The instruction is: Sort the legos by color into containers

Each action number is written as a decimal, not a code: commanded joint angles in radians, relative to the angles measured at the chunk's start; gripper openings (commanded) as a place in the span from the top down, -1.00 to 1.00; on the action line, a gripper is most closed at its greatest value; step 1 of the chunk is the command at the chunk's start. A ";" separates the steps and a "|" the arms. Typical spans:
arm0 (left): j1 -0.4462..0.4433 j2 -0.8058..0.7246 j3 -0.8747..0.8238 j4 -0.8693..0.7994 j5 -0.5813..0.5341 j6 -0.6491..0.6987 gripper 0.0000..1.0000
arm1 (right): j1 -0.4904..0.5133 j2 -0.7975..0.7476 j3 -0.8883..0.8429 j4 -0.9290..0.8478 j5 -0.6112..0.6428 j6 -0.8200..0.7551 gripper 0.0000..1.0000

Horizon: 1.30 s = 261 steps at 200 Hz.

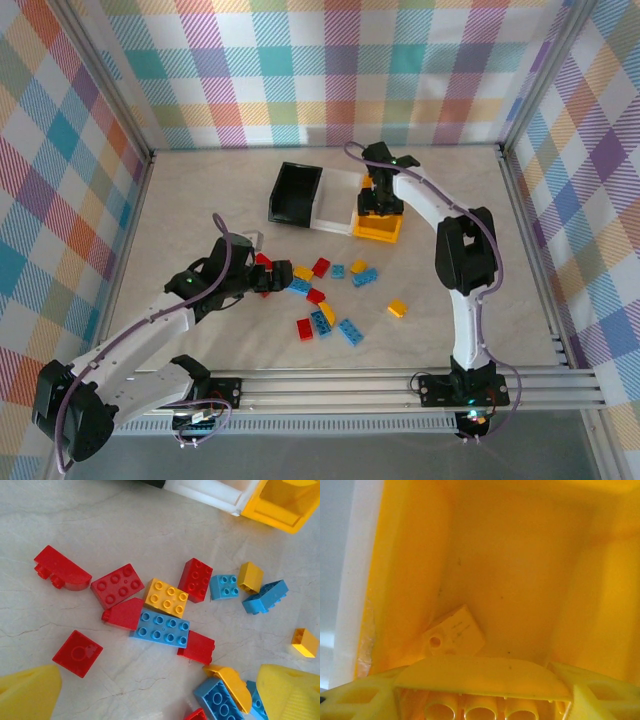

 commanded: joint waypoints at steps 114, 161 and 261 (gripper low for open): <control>-0.006 -0.003 0.013 -0.018 0.025 -0.007 -1.00 | 0.017 -0.339 -0.228 -0.028 -0.071 0.009 -0.62; -0.020 0.065 -0.024 0.103 0.121 -0.043 -1.00 | 0.057 -0.684 -0.725 -0.039 -0.215 0.085 -0.62; -0.087 0.078 -0.001 0.130 0.111 -0.069 -1.00 | 0.097 -0.665 -0.975 0.090 -0.253 0.115 -0.62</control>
